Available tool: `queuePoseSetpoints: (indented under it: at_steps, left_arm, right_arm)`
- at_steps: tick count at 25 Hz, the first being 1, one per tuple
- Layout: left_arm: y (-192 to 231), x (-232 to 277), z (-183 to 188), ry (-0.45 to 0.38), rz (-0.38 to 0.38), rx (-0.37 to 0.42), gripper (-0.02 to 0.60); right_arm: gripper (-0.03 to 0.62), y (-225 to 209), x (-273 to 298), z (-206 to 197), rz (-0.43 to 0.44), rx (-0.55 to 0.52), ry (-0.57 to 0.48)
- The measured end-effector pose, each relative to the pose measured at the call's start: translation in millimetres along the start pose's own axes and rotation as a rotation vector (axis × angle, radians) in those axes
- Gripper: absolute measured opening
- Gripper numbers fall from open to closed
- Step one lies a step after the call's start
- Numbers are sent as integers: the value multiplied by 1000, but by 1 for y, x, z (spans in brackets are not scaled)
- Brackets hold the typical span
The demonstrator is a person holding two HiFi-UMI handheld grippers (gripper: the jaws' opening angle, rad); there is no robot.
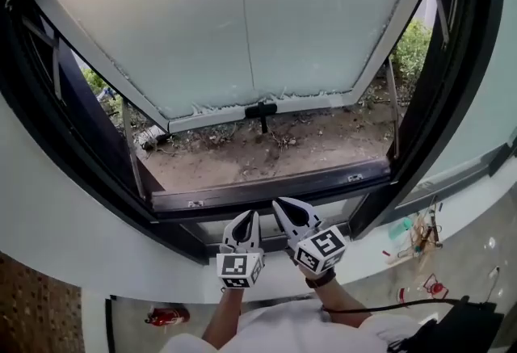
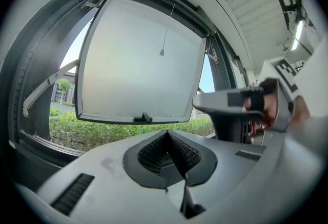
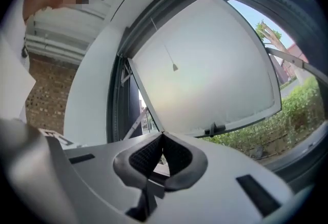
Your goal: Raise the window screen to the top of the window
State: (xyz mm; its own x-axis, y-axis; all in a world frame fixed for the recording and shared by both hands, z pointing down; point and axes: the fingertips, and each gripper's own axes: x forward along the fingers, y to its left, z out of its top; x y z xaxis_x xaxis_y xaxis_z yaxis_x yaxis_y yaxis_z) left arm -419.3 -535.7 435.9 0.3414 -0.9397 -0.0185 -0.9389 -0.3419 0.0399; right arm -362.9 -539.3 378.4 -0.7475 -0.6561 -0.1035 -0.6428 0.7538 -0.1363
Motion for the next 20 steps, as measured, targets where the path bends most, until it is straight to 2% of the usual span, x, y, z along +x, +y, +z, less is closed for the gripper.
queuePoseSetpoints:
  at_steps: [5,7,14,20]
  left_arm:
    - [-3,5,25,-41,-21,27,2]
    - [-7,4,26,-42,-23,32,2]
    - [-23,-8,2,-7,-29,3,2]
    - [-22,-12,0,8,-28,0,2]
  right_arm:
    - [2,-6,3,-23,-17,-143,72]
    - [2,-8,-3,-31,-28,-163,88]
    - [2,-9,-21,-50,-45,-103,123]
    - [2,-3,-21,-53,-35,-96,134]
